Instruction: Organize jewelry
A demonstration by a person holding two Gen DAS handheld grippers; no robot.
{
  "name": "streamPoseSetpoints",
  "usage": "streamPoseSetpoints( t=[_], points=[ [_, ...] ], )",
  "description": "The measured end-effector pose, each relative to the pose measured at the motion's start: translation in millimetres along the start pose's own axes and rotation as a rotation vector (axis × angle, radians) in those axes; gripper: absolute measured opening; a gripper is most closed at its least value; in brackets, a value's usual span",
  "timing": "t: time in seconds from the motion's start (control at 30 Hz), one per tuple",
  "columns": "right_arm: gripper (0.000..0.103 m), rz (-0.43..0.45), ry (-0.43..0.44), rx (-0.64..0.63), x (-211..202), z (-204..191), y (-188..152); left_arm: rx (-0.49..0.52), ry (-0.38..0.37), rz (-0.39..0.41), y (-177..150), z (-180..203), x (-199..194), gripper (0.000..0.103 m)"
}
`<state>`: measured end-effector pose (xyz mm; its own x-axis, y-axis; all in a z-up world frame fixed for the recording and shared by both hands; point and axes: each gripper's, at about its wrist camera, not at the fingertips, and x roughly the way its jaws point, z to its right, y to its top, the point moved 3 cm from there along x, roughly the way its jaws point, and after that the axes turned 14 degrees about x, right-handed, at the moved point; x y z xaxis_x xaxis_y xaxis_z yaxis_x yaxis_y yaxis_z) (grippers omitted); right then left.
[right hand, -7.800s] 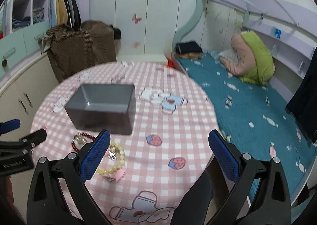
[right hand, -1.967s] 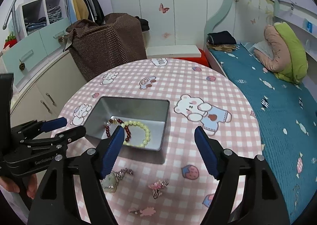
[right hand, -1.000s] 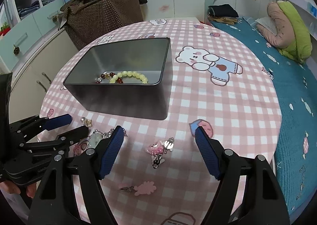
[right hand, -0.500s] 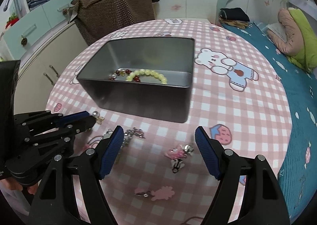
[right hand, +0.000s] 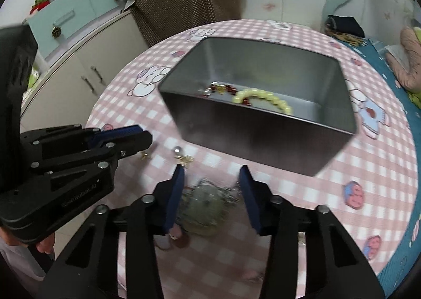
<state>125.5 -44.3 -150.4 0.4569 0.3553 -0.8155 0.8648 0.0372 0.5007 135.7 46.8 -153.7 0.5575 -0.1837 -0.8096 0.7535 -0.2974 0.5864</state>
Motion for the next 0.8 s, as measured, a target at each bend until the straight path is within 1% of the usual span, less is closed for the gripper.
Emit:
streamPoseSetpoints(
  t=[0.03, 0.1, 0.17, 0.23, 0.3, 0.37, 0.63, 0.8],
  points=[
    [0.034, -0.007, 0.007, -0.005, 2, -3, 0, -0.003, 0.001, 0.002, 0, -2, -1, 0.011],
    [0.026, -0.02, 0.021, -0.02, 8, -10, -1, -0.009, 0.0, 0.007, 0, -5, -1, 0.011],
    [0.024, -0.01, 0.008, -0.036, 10, -15, 0, -0.012, -0.006, 0.012, -1, -7, -2, 0.011],
    [0.018, -0.014, 0.017, -0.036, 12, -17, 1, -0.013, -0.009, 0.014, -1, -8, -2, 0.011],
    [0.009, -0.013, 0.012, -0.041, 15, -19, 2, -0.013, -0.013, 0.016, 0, -10, -2, 0.011],
    [0.005, -0.009, 0.0, -0.052, 15, -19, 2, -0.012, -0.019, 0.018, 0, -10, -1, 0.011],
    [0.003, -0.006, 0.004, -0.037, 13, -16, 3, -0.015, -0.028, 0.021, -2, -9, 0, 0.011],
    [0.003, 0.025, 0.001, -0.018, 0, -10, 7, -0.018, -0.02, 0.031, -1, -9, -5, 0.011]
  ],
)
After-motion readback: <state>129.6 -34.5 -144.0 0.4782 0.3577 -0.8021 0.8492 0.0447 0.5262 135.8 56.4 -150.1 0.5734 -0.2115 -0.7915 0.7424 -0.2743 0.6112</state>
